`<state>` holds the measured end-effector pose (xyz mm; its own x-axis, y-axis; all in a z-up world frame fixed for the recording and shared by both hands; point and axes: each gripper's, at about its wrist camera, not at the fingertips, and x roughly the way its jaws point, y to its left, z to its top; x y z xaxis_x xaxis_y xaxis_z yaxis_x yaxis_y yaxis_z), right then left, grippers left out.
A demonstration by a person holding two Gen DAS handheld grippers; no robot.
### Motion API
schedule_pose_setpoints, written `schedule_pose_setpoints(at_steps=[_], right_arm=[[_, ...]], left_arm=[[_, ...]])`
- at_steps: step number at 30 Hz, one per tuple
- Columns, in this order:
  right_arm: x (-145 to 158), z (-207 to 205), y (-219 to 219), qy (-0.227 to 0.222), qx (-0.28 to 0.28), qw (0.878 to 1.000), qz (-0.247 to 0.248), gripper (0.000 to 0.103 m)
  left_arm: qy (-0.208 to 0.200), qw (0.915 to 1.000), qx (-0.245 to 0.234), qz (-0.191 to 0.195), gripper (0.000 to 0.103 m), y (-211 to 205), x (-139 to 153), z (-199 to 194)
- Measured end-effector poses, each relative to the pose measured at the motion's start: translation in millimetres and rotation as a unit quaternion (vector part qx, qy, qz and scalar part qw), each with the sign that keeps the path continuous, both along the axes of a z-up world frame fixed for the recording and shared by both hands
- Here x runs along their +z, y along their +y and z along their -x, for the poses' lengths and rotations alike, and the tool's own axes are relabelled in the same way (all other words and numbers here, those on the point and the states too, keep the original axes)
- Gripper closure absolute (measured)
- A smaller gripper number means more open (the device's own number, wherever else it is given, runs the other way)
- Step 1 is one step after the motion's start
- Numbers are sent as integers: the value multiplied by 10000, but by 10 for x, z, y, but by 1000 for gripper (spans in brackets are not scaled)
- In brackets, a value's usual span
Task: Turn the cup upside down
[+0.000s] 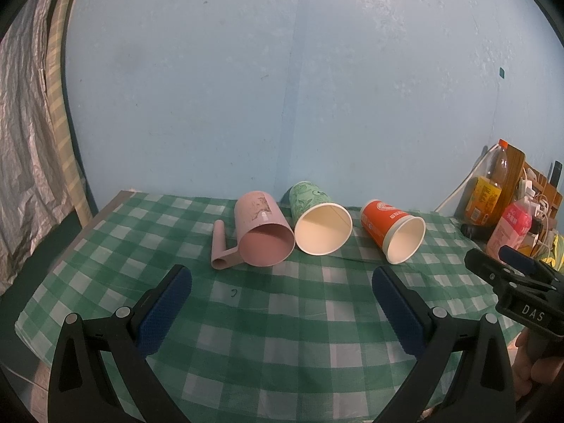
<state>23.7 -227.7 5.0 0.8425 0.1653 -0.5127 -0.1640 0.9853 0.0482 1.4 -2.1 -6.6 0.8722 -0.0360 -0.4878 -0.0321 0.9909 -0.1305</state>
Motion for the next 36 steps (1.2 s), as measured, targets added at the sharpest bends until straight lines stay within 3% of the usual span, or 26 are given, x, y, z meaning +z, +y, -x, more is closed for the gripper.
schedule_pose_setpoints(at_steps=[19,29,36], right_arm=[[3,-1,-8,11,2,10000,-4,11],[111,-107,-146,5,39,10000,-69,11],[310,-394,-359,167,190,9996,-132,11]], left_arm=[[57,10000,28,77,0,-73,-16,3],[543,9973,-330,354,0,-213,134,-308],[1278,9868,-868,480,0,-432,249,-791]])
